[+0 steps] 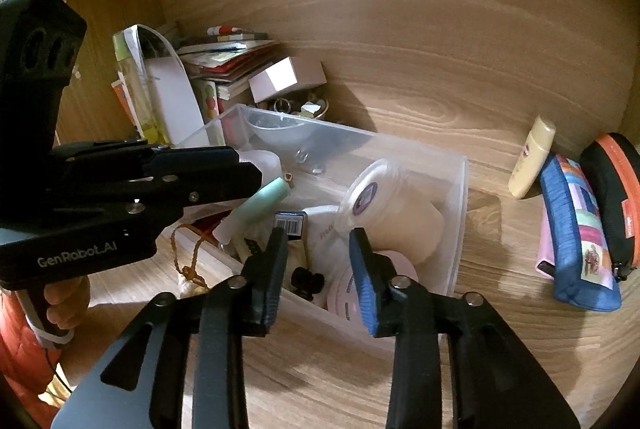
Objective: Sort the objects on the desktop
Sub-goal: 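Carry the light blue bottle and black clip over the clear box and open both tools, then grasp the green gourd charm with the right tool while the left reaches the white seashell, then carry the gourd charm and seashell into the clear box and open both tools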
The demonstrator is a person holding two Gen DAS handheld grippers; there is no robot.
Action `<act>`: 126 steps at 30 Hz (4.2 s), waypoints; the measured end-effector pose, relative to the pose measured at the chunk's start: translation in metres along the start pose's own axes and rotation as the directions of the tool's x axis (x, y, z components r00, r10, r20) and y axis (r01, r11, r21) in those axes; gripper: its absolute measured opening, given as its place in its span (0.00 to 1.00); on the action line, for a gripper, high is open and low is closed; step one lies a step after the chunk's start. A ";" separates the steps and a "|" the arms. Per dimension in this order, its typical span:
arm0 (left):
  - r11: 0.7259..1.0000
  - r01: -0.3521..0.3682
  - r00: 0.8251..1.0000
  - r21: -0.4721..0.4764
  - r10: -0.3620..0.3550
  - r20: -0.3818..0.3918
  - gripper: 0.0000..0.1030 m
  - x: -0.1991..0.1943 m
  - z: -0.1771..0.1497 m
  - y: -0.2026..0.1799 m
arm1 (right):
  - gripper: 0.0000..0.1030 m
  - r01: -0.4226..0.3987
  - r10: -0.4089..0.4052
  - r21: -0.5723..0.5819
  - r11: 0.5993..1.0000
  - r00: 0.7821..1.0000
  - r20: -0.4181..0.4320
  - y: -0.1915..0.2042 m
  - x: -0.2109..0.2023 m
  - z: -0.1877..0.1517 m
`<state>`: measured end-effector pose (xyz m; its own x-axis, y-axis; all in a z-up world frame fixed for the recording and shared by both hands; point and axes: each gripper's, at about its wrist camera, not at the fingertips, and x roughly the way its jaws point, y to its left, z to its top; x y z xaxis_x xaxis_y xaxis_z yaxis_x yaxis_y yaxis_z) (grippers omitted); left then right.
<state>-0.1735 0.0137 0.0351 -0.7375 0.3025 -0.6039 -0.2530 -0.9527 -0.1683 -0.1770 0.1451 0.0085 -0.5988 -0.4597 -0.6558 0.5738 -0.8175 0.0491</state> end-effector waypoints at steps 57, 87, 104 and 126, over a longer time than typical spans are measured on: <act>0.991 -0.072 0.971 0.113 0.095 -0.220 0.39 0.002 -0.098 0.030 | 0.56 -0.034 0.031 -0.015 0.999 0.985 -0.167 0.058 0.023 -0.051; 0.997 -0.063 0.996 -0.037 0.060 -0.069 0.39 -0.049 -0.100 0.076 | 0.29 -0.021 0.028 0.041 0.999 0.985 -0.168 0.091 0.041 -0.051; 1.000 -0.007 1.000 -0.022 0.008 0.015 0.39 -0.068 -0.069 0.035 | 0.29 0.048 -0.049 0.102 0.994 0.999 0.002 0.032 -0.025 -0.030; 0.993 -0.105 0.994 0.047 0.106 -0.027 0.39 0.011 -0.013 0.006 | 0.30 0.010 -0.013 0.143 0.990 1.000 0.020 -0.005 0.003 -0.020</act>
<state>-0.1750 0.0108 0.0168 -0.7432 0.1990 -0.6388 -0.2033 -0.9768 -0.0677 -0.1704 0.1545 -0.0090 -0.6171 -0.4557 -0.6415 0.4821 -0.8633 0.1495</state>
